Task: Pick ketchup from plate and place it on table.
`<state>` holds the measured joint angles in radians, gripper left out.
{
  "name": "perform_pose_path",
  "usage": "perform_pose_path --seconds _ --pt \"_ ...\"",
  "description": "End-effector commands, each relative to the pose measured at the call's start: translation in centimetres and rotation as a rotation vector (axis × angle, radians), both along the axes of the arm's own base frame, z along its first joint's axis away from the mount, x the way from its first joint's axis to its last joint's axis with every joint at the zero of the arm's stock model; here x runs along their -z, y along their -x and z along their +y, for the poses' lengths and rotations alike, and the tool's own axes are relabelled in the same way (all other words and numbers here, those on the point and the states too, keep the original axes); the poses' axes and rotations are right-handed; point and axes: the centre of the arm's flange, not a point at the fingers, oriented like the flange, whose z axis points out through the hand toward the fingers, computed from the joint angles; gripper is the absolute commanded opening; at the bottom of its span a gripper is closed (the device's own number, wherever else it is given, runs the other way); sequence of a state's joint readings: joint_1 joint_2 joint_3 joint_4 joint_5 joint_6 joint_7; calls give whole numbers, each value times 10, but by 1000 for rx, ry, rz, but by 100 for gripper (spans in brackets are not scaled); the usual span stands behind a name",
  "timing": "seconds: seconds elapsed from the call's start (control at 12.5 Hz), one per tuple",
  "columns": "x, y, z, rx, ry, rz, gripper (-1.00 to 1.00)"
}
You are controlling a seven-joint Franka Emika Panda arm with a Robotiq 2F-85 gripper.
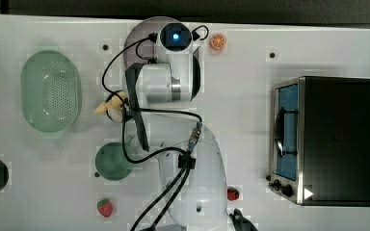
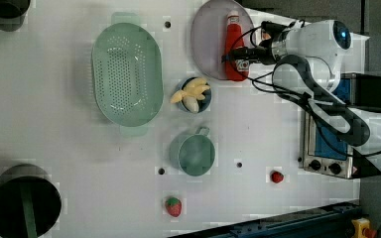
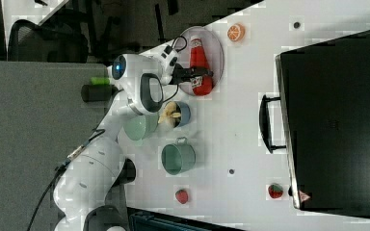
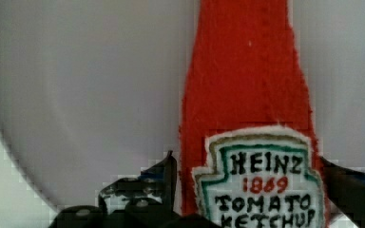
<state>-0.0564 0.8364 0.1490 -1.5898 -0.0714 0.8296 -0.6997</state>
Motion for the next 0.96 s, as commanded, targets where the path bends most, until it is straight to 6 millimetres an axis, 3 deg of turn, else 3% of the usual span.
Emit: perform_pose_path --seconds 0.08,0.24,0.48,0.64,0.8,0.96 --pt "-11 -20 11 -66 2 -98 100" --pt "-9 -20 12 -65 0 -105 91" --pt "-11 -20 12 -62 0 -105 19" --pt "-19 -22 12 -59 0 -118 18" --pt "-52 -29 10 -33 1 -159 18" --pt "-103 -34 2 37 5 -191 18"
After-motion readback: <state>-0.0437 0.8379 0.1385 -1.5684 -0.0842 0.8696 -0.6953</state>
